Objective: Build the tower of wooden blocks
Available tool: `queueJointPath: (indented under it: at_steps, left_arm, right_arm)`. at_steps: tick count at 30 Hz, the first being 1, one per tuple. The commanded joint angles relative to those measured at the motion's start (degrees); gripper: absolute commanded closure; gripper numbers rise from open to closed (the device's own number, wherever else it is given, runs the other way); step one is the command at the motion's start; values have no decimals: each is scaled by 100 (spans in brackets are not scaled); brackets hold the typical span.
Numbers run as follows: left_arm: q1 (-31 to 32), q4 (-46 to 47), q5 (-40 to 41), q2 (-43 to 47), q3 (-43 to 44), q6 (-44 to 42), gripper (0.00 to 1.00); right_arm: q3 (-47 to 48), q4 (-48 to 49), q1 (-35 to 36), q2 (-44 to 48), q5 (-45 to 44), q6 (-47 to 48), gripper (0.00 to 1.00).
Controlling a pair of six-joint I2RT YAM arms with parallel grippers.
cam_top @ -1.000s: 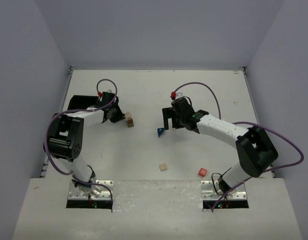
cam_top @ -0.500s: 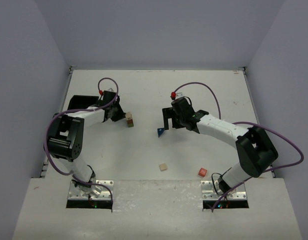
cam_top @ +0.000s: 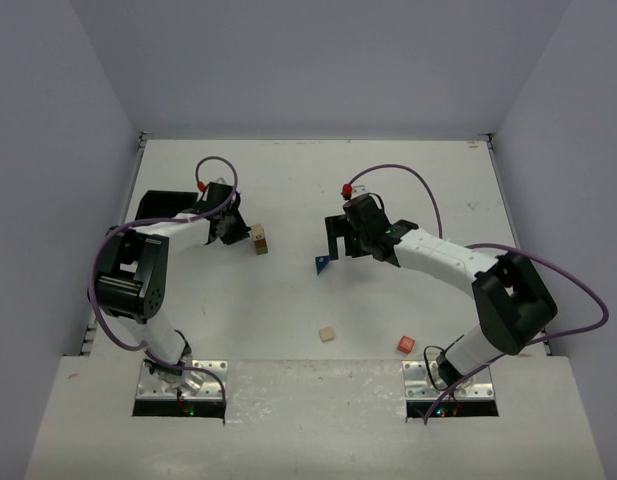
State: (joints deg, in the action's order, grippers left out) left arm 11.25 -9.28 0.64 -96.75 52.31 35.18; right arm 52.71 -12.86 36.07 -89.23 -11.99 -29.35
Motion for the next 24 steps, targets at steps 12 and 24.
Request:
queueJointPath:
  at_steps: [12, 24]
  left_arm:
    - [153, 19, 256, 656, 23, 19, 100]
    - [287, -3, 305, 843, -65, 42, 100]
  right_arm:
    - [138, 70, -39, 34, 39, 78, 1]
    - [134, 48, -39, 46, 48, 70, 1]
